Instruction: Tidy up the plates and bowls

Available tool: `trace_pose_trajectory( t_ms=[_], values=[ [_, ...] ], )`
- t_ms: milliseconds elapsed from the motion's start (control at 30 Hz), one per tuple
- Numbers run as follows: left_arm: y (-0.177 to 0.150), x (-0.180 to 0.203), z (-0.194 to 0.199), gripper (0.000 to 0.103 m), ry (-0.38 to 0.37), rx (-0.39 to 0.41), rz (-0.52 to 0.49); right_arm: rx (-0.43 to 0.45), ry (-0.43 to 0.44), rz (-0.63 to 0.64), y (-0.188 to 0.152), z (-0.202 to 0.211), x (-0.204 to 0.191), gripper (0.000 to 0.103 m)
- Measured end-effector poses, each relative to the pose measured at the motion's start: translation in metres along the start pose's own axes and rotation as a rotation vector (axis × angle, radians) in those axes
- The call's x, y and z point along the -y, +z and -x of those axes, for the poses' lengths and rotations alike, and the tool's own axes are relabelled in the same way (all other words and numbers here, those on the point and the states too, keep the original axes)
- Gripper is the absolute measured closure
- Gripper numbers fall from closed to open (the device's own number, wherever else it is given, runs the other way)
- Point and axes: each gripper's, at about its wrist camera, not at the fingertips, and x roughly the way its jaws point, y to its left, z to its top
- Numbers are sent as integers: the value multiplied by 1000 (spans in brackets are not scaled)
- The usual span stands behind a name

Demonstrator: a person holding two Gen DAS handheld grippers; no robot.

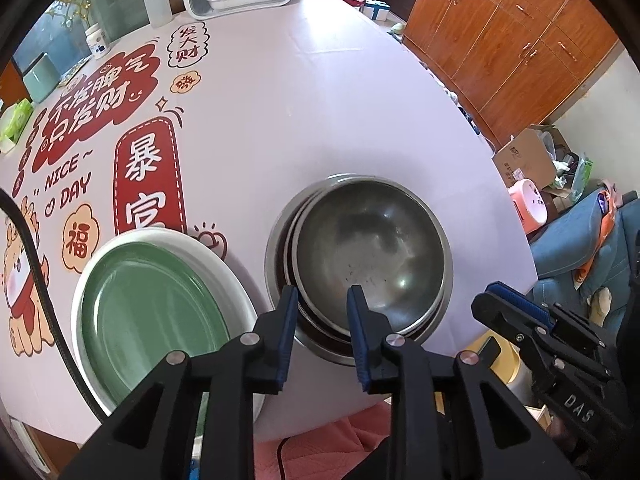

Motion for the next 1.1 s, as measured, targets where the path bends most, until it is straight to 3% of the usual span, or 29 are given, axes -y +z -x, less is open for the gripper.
trace_pose_trajectory(
  t_ms=[133,367,567,700,1100],
  values=[
    [4,-5,-1,77,6,-5,-4,-23,27,-80,3,-4,12,72],
    [14,-17,-10,74,-3,-27,-2,-77,70,-182,4,-19,23,66],
    [26,-25,-23,62,-30,-58,-5,-125,108,-280,7,-32,33,52],
    [35,-27,-34,57,-47,-88,-23,-153,108,-335,8,-40,39,51],
    [53,-28,-75,57,-91,-200,-35,-222,118,-428,12,-67,48,51]
  ],
)
